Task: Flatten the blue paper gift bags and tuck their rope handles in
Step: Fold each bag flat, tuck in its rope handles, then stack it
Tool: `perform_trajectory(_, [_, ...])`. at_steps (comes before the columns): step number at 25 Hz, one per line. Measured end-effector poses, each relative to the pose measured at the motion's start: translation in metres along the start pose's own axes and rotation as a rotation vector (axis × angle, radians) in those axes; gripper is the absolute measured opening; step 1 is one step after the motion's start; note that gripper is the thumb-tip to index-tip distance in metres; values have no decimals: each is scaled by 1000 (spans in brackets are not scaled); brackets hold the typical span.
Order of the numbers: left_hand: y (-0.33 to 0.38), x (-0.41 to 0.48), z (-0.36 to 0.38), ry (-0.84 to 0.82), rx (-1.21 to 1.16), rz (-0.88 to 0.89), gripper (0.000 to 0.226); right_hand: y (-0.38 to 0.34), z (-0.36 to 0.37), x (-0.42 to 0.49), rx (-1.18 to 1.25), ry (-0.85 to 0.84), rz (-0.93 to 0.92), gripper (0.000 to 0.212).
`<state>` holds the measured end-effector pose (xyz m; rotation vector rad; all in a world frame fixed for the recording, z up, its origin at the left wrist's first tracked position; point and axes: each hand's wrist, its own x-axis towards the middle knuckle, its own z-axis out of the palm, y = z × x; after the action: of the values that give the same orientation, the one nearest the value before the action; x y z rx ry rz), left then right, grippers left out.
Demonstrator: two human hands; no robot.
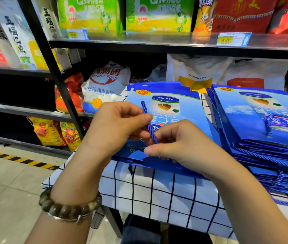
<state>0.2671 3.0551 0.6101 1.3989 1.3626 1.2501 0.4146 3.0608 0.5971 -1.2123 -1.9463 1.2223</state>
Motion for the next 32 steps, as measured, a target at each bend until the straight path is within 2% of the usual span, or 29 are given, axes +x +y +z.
perform_trajectory(5, [-8,1,-15,42,50,-13,12,2,2,3,66,35,30,9])
perform_trajectory(8, [-10,1,-15,49,69,-5,13,0,5,6,-5,-2,15,11])
perform_trajectory(13, [-10,3,-16,51,88,-1,14,-2,5,8,55,-24,19,22])
perform_trajectory(18, [-13,4,-15,45,83,-4,14,1,9,12,57,14,27,14])
perform_trajectory(25, [-18,3,-17,49,51,2,10,4,13,21,-34,35,61,14])
perform_trajectory(26, [-20,2,-22,41,88,24,8,5,13,22,-41,46,67,16])
perform_trajectory(28, [-26,-5,-38,-35,333,118,8,4,12,24,-65,77,70,20])
perform_trajectory(30, [-30,-15,-55,-156,638,186,30,4,13,26,-109,103,49,23])
perform_trajectory(32, [-36,-19,-63,-213,762,206,52,3,17,28,-159,101,14,23])
